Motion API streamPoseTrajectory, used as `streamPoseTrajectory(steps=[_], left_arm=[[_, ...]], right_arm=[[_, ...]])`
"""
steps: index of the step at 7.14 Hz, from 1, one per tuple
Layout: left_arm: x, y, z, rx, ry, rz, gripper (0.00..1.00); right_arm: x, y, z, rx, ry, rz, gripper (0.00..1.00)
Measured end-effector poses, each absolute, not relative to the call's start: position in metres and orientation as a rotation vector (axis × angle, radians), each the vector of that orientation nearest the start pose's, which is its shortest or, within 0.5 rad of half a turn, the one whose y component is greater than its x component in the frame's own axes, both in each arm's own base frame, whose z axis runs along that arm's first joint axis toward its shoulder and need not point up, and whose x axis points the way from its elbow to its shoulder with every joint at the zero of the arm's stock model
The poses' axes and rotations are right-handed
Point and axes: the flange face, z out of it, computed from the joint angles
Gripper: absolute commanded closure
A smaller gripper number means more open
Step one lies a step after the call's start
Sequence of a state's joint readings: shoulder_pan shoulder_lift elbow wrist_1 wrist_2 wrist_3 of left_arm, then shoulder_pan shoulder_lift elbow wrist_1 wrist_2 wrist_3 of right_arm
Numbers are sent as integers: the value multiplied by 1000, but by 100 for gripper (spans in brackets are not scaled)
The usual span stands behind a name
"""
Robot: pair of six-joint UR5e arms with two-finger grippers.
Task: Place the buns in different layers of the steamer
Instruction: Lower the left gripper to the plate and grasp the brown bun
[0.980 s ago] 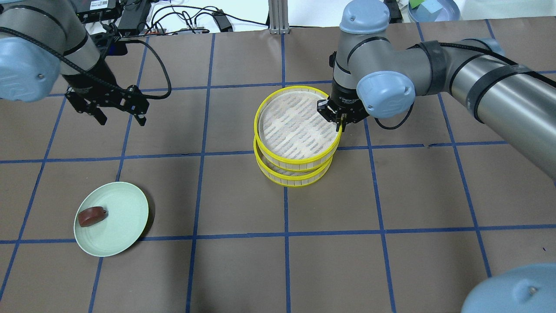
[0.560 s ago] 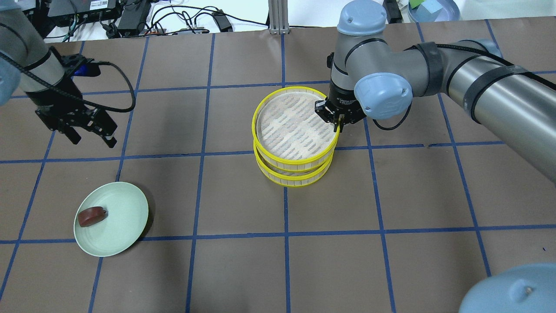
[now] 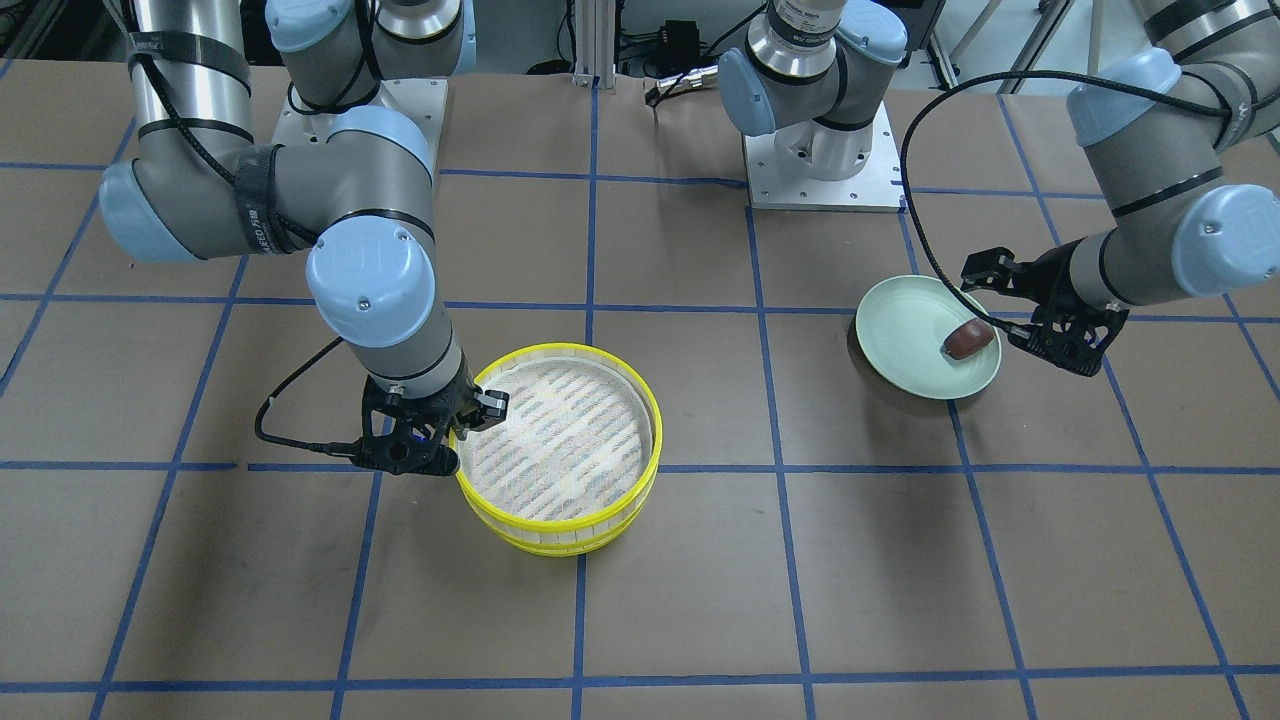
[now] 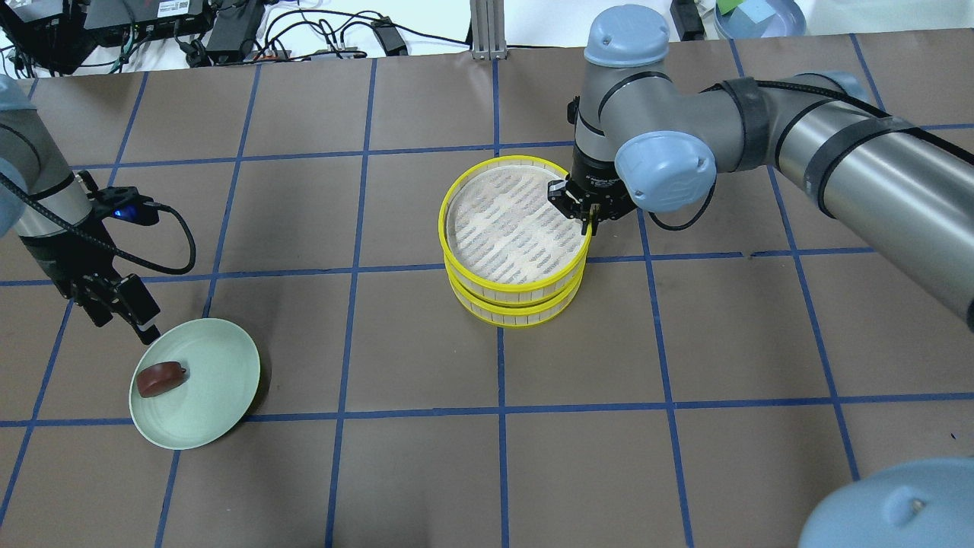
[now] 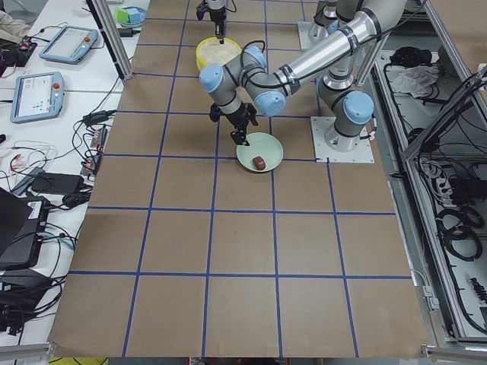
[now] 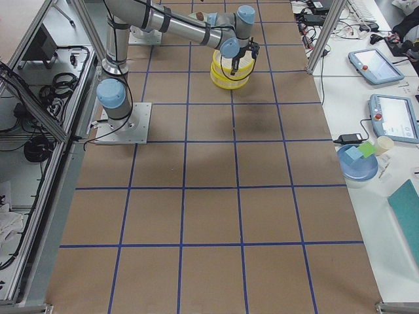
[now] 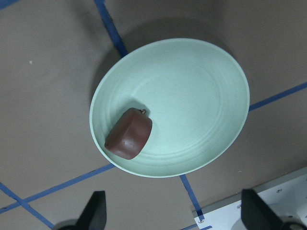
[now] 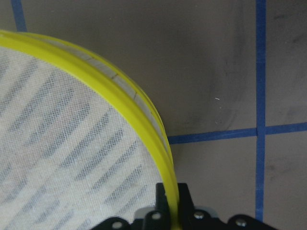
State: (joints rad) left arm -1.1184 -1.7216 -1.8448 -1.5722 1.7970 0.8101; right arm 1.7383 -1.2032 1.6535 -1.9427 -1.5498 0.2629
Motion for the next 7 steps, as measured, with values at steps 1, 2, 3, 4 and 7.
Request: streamPoseTrajectory(steps=[1, 2, 3, 4, 7], left_arm=[[109, -469, 280, 642, 3019, 796, 5], [112, -469, 268, 647, 2988, 821, 8], [115, -471, 253, 648, 2974, 823, 7], [116, -474, 237, 648, 2970, 821, 7], [117, -474, 205, 659, 2975, 873, 7]], right_arm=[[234, -566, 280, 149, 3132, 133, 100], [234, -566, 279, 149, 3131, 139, 100], [234, -566, 277, 148, 3132, 147, 100], [234, -566, 276, 148, 3132, 152, 100], [234, -565, 275, 143, 3135, 167, 1]])
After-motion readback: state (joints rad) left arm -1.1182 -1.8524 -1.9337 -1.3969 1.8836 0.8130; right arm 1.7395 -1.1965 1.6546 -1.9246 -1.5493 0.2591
